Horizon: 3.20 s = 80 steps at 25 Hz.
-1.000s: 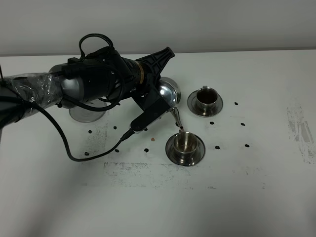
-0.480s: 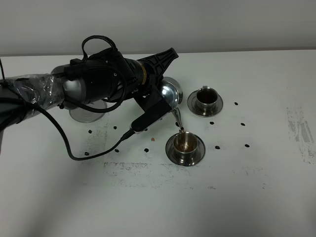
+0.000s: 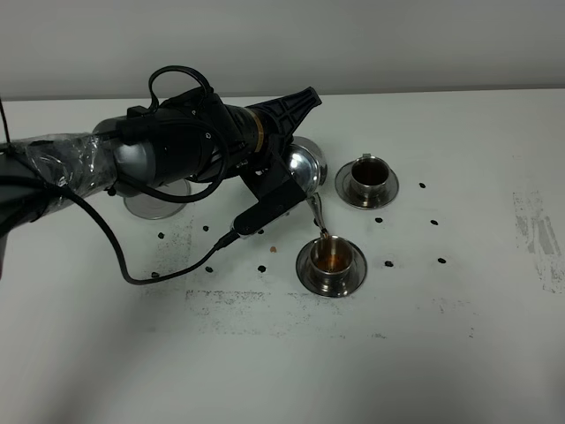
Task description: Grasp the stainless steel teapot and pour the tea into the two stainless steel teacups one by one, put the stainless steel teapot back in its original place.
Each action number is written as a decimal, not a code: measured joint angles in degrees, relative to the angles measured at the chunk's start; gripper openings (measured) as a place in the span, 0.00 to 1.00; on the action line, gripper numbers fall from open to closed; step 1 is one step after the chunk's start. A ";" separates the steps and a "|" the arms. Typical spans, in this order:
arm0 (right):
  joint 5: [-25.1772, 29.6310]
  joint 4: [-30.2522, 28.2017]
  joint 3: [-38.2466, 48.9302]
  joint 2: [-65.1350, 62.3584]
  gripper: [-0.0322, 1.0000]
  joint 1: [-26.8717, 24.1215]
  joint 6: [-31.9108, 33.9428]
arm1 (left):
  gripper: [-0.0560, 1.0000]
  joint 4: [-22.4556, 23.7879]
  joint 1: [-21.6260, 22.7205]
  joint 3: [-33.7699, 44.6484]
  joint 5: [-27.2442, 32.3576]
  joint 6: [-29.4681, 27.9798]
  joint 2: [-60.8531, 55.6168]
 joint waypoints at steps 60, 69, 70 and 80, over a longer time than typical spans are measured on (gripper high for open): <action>-0.05 0.00 0.00 0.00 0.25 0.00 0.02 | 0.22 5.57 -0.55 0.00 -2.40 2.80 0.00; -0.05 0.00 0.00 0.00 0.25 0.00 0.02 | 0.22 5.57 -1.13 0.00 -2.77 2.80 0.00; -0.05 0.00 0.00 0.00 0.25 0.00 0.02 | 0.22 5.57 -1.13 0.00 -2.77 2.80 0.00; -0.05 0.03 0.00 0.00 0.25 0.00 0.02 | 0.22 5.57 -1.13 0.00 -2.77 2.80 0.00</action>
